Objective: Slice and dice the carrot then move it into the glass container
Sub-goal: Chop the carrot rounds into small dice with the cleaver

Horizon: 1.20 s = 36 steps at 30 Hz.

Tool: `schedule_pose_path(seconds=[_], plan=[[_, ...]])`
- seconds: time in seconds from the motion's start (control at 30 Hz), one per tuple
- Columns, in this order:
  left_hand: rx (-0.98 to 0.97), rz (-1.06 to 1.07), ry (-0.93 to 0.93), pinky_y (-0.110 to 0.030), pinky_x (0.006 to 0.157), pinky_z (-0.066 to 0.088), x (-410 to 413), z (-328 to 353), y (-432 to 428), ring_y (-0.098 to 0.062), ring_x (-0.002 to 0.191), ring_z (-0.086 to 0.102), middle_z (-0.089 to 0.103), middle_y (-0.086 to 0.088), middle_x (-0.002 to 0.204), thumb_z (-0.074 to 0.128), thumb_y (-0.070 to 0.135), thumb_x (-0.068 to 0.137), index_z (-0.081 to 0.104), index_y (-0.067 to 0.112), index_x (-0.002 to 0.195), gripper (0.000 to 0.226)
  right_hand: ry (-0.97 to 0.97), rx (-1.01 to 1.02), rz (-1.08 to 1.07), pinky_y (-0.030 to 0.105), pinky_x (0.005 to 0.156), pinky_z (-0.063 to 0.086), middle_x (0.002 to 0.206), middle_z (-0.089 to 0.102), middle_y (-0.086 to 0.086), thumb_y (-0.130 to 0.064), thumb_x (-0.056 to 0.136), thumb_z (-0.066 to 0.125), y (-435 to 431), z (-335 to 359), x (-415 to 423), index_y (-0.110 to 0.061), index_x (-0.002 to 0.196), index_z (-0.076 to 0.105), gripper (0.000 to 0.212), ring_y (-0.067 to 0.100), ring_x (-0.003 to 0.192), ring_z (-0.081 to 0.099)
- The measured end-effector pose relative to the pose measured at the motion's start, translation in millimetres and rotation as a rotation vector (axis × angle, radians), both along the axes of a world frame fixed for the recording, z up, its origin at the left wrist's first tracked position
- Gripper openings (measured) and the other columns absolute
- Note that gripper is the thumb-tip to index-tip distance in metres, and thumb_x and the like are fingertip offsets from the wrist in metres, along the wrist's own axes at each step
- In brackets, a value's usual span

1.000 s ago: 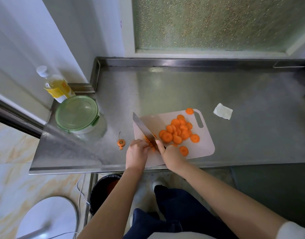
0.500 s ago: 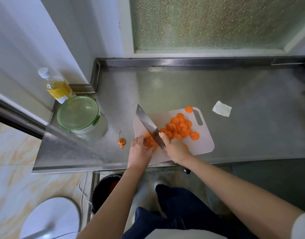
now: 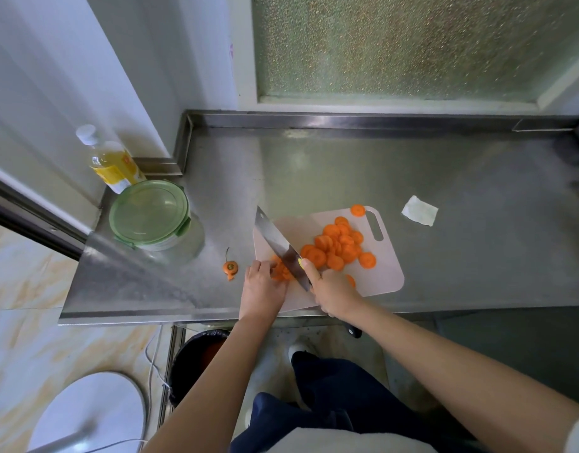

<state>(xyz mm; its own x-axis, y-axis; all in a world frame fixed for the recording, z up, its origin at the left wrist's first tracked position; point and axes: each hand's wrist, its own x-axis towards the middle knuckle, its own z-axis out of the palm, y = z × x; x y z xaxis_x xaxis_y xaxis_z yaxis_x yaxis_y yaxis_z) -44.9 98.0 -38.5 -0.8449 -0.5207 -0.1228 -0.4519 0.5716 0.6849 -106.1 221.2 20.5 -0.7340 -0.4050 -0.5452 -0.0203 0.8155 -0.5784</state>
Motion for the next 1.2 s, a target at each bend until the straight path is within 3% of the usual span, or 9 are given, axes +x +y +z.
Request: schedule_pose_path(seconds=[0.1,0.17,0.2,0.33,0.43,0.5,0.77,1.07,1.2], plan=[[0.013,0.026,0.014,-0.024,0.079,0.035,-0.9,-0.3,-0.9,-0.031,0.091,0.051,0.057,-0.017,0.094,0.064,0.004,0.081,0.064,-0.004,0.094,0.015,-0.05,0.04,0.011,0.019,0.051,0.03,0.066,0.054,0.008,-0.041,0.103,0.024,-3.3,3.4,3.8,-0.006,0.091,0.065,0.056,0.018,0.057,0.046],[0.031,0.051,0.01,-0.022,0.075,0.035,-2.3,1.1,-2.4,-0.03,0.089,0.052,0.057,-0.017,0.092,0.063,0.002,0.082,0.066,-0.005,0.092,0.013,-0.085,-0.007,-0.092,0.026,0.052,0.028,0.098,0.061,0.017,-0.023,0.104,0.026,-4.9,4.4,4.2,-0.008,0.144,0.036,0.044,0.02,0.075,0.049],[0.038,0.056,0.012,-0.021,0.074,0.035,-2.9,1.6,-2.9,-0.029,0.088,0.053,0.057,-0.016,0.092,0.062,0.002,0.082,0.067,-0.004,0.092,0.013,-0.08,-0.016,-0.082,0.027,0.055,0.029,0.109,0.059,0.019,-0.019,0.104,0.026,-3.9,1.0,3.8,-0.007,0.15,0.019,0.048,0.021,0.082,0.049],[0.065,0.061,0.019,-0.02,0.074,0.036,-4.0,3.4,-3.1,-0.026,0.087,0.054,0.056,-0.014,0.093,0.061,0.002,0.084,0.068,0.0,0.094,0.012,0.003,-0.029,0.034,0.022,0.052,0.027,0.07,0.053,0.005,-0.04,0.103,0.022,-6.2,2.4,7.0,-0.003,0.11,0.064,0.056,0.015,0.062,0.046],[0.078,0.079,0.016,-0.024,0.075,0.042,-5.8,3.5,-3.0,-0.025,0.088,0.056,0.056,-0.012,0.098,0.062,0.003,0.084,0.068,0.002,0.101,0.018,0.069,-0.025,0.009,0.028,0.054,0.029,0.051,0.043,0.003,-0.046,0.101,0.021,-6.8,-3.0,6.6,-0.004,0.06,0.053,0.067,0.013,0.05,0.043],[0.085,0.069,0.018,-0.028,0.078,0.048,-7.5,3.0,-3.4,-0.025,0.088,0.059,0.055,-0.011,0.1,0.063,0.003,0.084,0.068,0.004,0.104,0.021,0.082,-0.041,-0.004,0.029,0.057,0.035,0.05,0.043,0.004,-0.048,0.101,0.021,-5.4,-0.6,6.0,-0.009,0.049,0.04,0.067,0.014,0.05,0.044],[0.129,0.065,0.064,-0.024,0.079,0.045,-4.2,5.6,-6.3,-0.019,0.08,0.055,0.052,-0.005,0.091,0.063,0.002,0.083,0.068,0.004,0.101,0.019,0.056,-0.003,0.016,0.018,0.049,0.028,0.048,0.042,0.001,-0.046,0.101,0.02,-3.4,2.8,7.9,-0.006,0.058,0.053,0.068,0.012,0.049,0.043],[0.115,0.101,0.024,-0.027,0.07,0.045,-10.3,5.4,-4.3,-0.024,0.077,0.055,0.055,-0.009,0.087,0.062,0.002,0.083,0.07,0.004,0.088,0.01,0.054,0.005,0.021,0.021,0.05,0.029,0.052,0.043,0.003,-0.046,0.101,0.021,-4.8,2.4,12.9,-0.01,0.052,0.039,0.064,0.012,0.051,0.043],[0.104,0.109,-0.004,-0.025,0.067,0.043,-12.4,4.4,-5.2,-0.023,0.077,0.056,0.057,-0.009,0.088,0.061,0.003,0.084,0.07,0.005,0.087,0.01,0.03,-0.026,0.018,0.017,0.058,0.033,0.068,0.045,0.003,-0.044,0.102,0.026,-5.2,10.8,13.9,-0.011,0.076,0.053,0.05,0.028,0.081,0.054]])
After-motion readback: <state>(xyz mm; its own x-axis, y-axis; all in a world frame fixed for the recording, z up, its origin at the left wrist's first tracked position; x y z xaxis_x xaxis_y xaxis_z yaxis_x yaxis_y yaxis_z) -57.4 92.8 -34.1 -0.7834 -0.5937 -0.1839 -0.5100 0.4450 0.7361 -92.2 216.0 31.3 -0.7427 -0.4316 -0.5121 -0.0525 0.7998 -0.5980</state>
